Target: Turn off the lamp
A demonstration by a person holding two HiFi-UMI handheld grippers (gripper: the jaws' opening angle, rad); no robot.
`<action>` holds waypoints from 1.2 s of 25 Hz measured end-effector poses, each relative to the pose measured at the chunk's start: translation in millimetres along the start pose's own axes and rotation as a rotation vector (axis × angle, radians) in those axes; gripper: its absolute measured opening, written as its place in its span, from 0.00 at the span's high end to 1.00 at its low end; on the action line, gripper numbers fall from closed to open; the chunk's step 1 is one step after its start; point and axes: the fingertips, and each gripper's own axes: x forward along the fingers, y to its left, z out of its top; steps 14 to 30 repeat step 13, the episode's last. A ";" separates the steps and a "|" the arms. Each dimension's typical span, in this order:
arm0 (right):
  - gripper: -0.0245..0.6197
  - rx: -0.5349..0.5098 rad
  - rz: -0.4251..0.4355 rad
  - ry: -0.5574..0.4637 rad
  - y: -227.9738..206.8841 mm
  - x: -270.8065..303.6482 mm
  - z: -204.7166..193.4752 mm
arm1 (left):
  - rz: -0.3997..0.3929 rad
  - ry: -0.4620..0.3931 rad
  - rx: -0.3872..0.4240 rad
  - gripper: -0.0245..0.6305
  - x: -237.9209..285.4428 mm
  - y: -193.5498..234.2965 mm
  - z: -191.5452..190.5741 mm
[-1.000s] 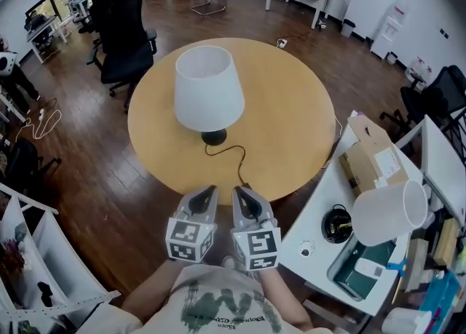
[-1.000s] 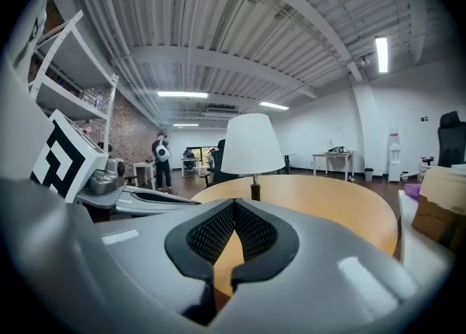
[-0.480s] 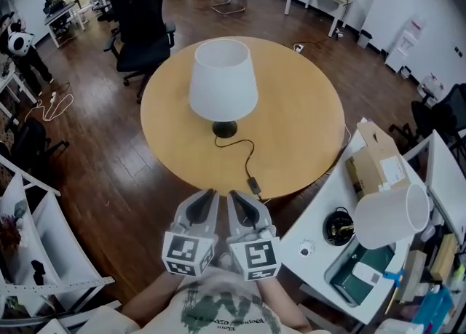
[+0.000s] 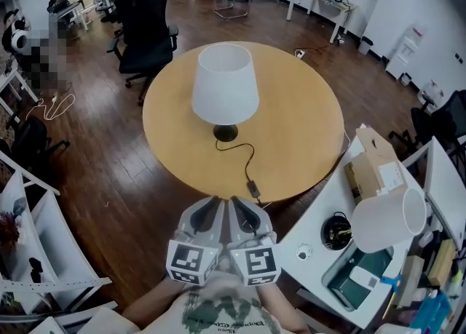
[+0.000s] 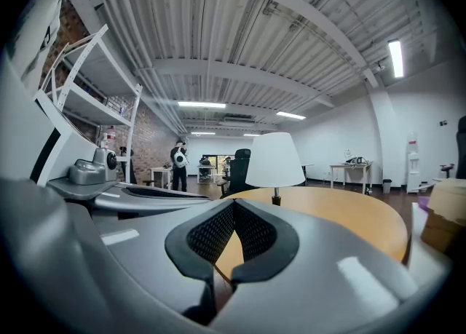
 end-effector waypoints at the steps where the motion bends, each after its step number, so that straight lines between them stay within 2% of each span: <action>1: 0.96 0.001 -0.001 -0.001 0.0 0.6 0.5 | 0.001 0.000 0.002 0.95 -0.5 0.5 0.7; 30: 0.96 0.008 -0.003 0.008 4.5 6.5 -2.3 | -0.002 0.010 -0.003 0.95 -0.6 9.9 -2.5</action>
